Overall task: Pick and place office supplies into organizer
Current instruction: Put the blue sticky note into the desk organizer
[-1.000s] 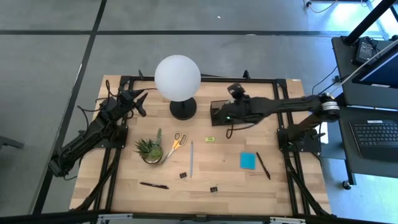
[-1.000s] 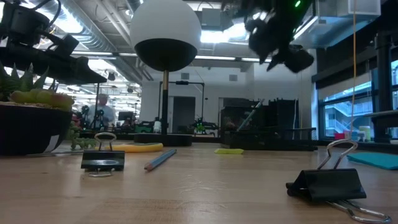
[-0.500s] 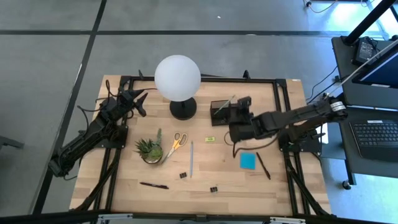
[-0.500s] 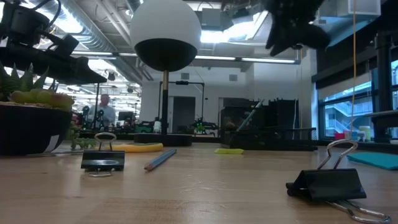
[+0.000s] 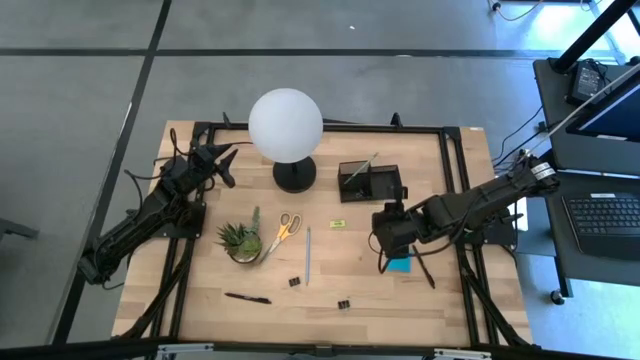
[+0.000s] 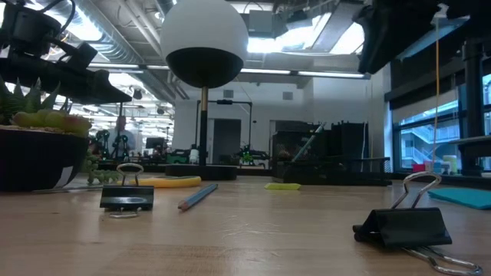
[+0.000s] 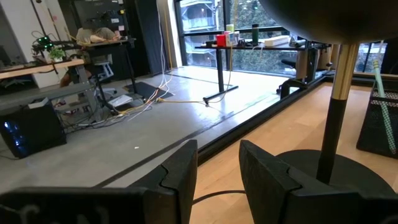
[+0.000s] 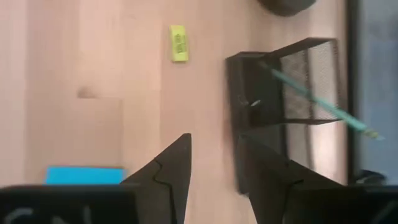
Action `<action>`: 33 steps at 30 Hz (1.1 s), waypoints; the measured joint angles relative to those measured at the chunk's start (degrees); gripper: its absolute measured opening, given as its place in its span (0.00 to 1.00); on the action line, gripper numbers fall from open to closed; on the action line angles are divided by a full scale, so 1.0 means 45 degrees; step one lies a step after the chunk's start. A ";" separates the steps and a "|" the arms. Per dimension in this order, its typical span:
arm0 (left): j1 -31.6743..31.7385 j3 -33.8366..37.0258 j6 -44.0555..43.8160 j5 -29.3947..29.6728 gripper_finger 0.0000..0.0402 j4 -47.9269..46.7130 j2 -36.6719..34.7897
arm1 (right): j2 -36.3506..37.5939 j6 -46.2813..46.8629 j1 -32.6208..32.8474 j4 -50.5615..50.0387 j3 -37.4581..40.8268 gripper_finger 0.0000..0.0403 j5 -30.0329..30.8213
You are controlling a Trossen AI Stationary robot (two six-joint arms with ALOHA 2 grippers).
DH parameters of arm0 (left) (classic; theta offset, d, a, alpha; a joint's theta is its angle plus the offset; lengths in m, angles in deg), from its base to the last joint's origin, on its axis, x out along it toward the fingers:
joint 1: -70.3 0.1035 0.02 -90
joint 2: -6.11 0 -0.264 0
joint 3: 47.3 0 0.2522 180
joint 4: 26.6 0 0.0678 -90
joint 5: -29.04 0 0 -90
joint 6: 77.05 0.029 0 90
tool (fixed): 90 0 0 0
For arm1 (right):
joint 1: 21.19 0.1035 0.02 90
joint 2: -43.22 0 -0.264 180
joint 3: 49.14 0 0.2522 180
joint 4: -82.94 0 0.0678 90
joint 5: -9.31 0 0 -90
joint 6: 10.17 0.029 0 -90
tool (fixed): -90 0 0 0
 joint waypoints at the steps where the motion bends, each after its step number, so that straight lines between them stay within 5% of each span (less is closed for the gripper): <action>1: 0.0000 -0.0001 0.0000 -0.0004 0.28 -0.0005 0.0004 | -0.0011 0.0137 0.0031 0.0017 0.0000 0.33 -0.0097; 8: 0.0000 -0.0001 0.0000 -0.0049 0.28 0.0001 0.0004 | -0.0240 0.1725 0.0098 0.0075 0.0010 0.33 -0.1866; 18: -0.0002 0.0000 -0.0262 -0.0049 0.28 -0.0018 0.0002 | -0.0262 0.2772 0.0098 0.0458 0.0010 0.35 -0.1970; 28: -0.0003 0.0000 -0.0361 -0.0049 0.28 -0.0020 -0.0001 | -0.0262 0.3959 0.0165 0.0457 0.0010 0.64 -0.2460; 33: 0.0000 0.0001 -0.0668 -0.0049 0.28 -0.0023 0.0004 | -0.0352 0.3715 0.0478 0.0451 0.0010 0.70 -0.2986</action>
